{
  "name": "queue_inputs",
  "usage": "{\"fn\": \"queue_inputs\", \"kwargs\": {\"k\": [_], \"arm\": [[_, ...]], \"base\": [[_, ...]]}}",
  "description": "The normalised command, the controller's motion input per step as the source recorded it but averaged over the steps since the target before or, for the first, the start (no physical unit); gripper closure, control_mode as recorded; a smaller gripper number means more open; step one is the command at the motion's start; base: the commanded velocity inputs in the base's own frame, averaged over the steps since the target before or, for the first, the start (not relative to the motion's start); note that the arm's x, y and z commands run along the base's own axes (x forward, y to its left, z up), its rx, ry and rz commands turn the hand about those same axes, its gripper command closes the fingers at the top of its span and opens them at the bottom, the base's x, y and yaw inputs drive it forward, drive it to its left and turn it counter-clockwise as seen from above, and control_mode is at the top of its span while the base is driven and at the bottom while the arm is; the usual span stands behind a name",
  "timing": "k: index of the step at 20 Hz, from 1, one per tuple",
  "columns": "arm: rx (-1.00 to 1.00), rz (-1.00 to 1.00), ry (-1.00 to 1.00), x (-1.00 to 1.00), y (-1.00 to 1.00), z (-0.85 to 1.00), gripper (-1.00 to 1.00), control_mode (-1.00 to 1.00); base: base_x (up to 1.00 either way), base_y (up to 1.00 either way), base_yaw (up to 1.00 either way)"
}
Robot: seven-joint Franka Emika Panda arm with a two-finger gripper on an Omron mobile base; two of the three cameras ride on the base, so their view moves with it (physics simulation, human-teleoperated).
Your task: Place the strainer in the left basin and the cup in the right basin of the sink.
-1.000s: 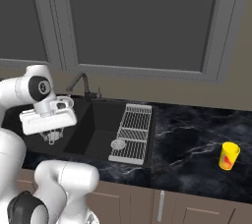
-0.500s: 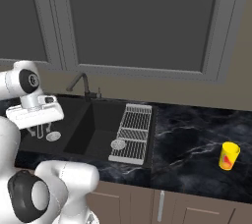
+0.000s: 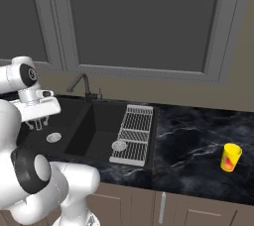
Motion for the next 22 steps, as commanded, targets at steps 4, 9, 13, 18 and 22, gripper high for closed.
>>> {"fn": "queue_inputs", "kwargs": {"k": [4, 9, 13, 18, 22], "arm": [[0.00, 0.02, 0.00, 0.37, 0.20, 0.00, 1.00, -1.00], [0.00, 0.01, 0.00, 0.30, 0.20, -0.03, 1.00, -1.00], [0.00, 0.01, 0.00, 0.24, 0.20, -0.03, 1.00, -1.00], [0.00, 0.02, 0.00, 0.14, 0.19, -0.11, 1.00, -1.00], [0.00, 0.02, 0.01, 0.12, 0.27, -0.11, 1.00, -1.00]], "base": [[0.00, 0.00, 0.00], [0.00, 0.00, 0.00], [0.00, 0.00, 0.00], [0.00, 0.00, 0.00], [0.00, 0.00, 0.00]]}}
